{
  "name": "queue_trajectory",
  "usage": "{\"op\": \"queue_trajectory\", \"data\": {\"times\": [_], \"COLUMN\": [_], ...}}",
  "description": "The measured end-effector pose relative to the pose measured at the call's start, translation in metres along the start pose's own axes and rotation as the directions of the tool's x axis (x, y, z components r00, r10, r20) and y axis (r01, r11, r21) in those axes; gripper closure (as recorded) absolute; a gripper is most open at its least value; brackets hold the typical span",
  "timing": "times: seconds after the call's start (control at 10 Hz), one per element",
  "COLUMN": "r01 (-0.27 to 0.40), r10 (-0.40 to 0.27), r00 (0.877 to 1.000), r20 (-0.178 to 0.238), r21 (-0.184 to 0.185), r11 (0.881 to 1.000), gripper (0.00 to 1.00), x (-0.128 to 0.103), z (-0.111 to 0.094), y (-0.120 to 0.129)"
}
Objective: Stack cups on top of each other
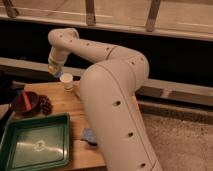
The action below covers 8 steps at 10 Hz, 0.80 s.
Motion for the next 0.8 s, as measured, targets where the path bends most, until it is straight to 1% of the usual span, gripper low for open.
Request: {"op": "queue_trajectory", "data": {"times": [0.2,0.6,0.7,0.8], "r01": [-0.022,-0.023,-0.031,-0.053], "r10": [0.022,0.023,0.031,0.053], "r00": [1.0,1.0,1.0,0.999], "r20": [-0.002,-0.002,0.004,0.01], "r21": [0.011,0.009,0.011,0.014], "r11": [1.0,1.0,0.999,0.998], "gripper": [1.0,1.0,1.0,1.0], "x": [0.0,0.0,0.002,0.011], "z": [0.001,0.003,0.003,0.004], "y": [-0.01,-0.009,-0.01,-0.012]}}
